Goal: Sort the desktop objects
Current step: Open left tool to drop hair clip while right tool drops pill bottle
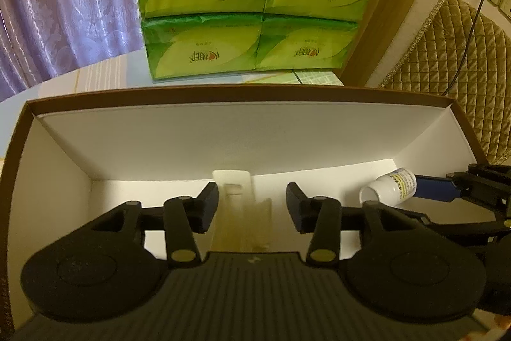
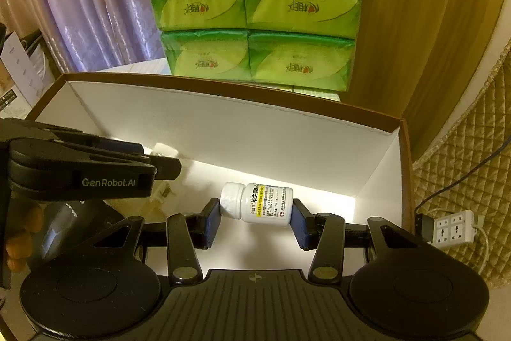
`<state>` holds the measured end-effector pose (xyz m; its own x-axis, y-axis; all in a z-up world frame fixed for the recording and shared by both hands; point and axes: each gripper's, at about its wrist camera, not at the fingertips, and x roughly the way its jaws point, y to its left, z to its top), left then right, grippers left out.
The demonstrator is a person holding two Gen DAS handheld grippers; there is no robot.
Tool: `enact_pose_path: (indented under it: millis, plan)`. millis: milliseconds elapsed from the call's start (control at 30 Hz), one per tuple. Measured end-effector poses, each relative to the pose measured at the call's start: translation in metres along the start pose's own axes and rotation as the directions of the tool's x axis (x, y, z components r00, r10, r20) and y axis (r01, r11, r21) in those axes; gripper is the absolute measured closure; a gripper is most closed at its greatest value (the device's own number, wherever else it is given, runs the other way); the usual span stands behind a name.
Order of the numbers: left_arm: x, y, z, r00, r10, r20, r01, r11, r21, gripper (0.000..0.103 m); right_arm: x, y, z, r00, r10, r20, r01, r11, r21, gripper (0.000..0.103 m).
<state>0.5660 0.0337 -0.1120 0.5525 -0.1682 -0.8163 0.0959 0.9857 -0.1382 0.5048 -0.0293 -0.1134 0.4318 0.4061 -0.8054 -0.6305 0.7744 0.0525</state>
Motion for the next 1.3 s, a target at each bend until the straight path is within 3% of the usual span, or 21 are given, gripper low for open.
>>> enact_pose_path:
  millis: [167,400,500,600,733,833,1033,1300]
  plan:
    - [-0.006,0.001,-0.001,1.0,0.003,0.003,-0.003,1.0,0.018,0.056,-0.001,0.001,-0.001,1.0,-0.002,0.009,0.002,1.0,0.002,0.059]
    - [-0.023,0.004,-0.001,1.0,-0.009,0.024,0.008,1.0,0.022,0.05,-0.015,0.004,0.001,0.995,-0.003,0.096,0.003,1.0,0.005,0.058]
    - [-0.033,0.005,-0.003,0.999,-0.002,0.039,0.001,1.0,0.03,0.046,-0.025,0.004,0.0,0.993,0.008,0.114,-0.009,1.0,0.008,0.035]
    - [-0.045,0.007,-0.005,0.999,0.003,0.052,-0.005,0.999,0.045,0.039,-0.037,0.005,-0.002,0.991,0.001,0.131,-0.002,1.0,0.008,0.027]
    - [-0.066,0.007,-0.011,0.996,0.022,0.089,-0.027,0.998,0.059,0.028,-0.056,0.008,-0.005,0.983,-0.045,0.177,0.038,0.998,0.041,0.009]
    - [-0.083,0.004,-0.017,0.992,0.034,0.12,-0.043,0.996,0.079,0.024,-0.072,0.011,-0.009,0.977,-0.053,0.209,0.042,0.997,0.059,0.002]
    - [-0.123,-0.006,-0.037,0.979,0.073,0.188,-0.097,0.988,0.124,0.01,-0.102,0.023,-0.024,0.975,-0.05,0.215,0.038,0.997,0.061,0.002]
    - [-0.174,-0.017,-0.076,0.955,0.123,0.269,-0.168,0.974,0.152,0.001,-0.139,0.042,-0.061,0.975,-0.068,0.209,0.056,0.996,0.065,0.002]
